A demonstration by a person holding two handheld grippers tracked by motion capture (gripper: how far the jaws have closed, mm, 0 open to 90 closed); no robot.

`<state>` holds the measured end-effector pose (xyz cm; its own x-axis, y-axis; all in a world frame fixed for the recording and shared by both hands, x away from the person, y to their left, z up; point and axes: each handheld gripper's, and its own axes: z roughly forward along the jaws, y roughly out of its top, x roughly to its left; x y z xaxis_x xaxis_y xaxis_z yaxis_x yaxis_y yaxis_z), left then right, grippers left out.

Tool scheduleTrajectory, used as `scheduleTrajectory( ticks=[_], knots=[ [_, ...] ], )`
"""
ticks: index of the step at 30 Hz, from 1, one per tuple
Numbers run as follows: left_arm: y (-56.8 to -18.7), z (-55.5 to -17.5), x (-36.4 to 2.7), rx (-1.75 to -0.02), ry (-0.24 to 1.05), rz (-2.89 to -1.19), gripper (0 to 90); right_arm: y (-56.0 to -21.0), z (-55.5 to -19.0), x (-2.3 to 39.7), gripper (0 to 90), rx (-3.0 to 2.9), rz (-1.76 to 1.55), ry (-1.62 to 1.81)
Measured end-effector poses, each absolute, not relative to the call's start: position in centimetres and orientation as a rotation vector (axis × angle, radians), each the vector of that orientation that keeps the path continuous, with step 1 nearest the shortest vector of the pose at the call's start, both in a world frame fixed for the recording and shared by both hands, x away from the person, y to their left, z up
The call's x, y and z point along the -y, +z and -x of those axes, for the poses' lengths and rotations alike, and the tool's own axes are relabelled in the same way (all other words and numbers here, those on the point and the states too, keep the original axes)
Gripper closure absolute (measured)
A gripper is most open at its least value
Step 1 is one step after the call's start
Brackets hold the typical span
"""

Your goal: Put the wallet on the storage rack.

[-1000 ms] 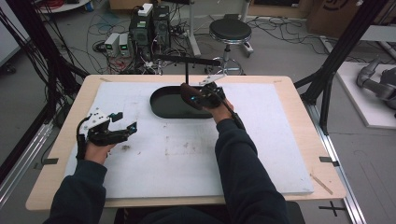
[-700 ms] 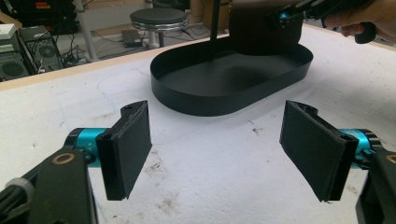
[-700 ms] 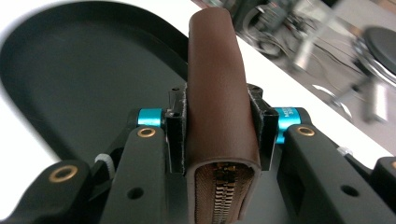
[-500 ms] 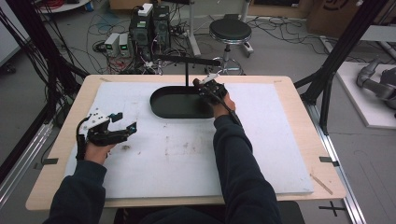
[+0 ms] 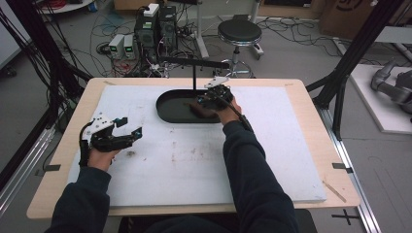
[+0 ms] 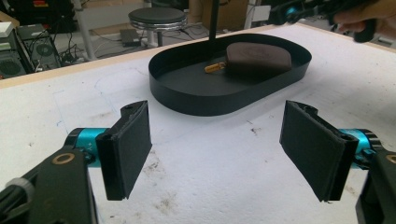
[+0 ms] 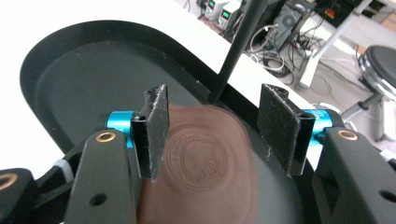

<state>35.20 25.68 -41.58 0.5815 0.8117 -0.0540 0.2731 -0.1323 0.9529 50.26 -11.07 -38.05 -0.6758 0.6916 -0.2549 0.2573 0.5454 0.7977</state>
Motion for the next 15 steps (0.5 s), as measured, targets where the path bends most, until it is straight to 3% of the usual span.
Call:
scheduleTrajectory(
  ticks=[9,13,15],
  knots=[
    [-41.5,-35.2,-25.7,-0.913,0.586,-1.674,24.7,-35.6,-48.0,15.8,37.6,-2.247,-0.787,1.171],
    [-41.2,-35.1,-25.8,-0.932,0.557,-1.622,24.7,-36.2,-46.7,18.1,22.4,-2.332,-0.870,1.140],
    [-40.9,-35.1,-25.8,-0.927,0.565,-1.607,23.4,-36.4,-45.7,19.4,24.1,-2.317,-0.866,1.176]
  ],
)
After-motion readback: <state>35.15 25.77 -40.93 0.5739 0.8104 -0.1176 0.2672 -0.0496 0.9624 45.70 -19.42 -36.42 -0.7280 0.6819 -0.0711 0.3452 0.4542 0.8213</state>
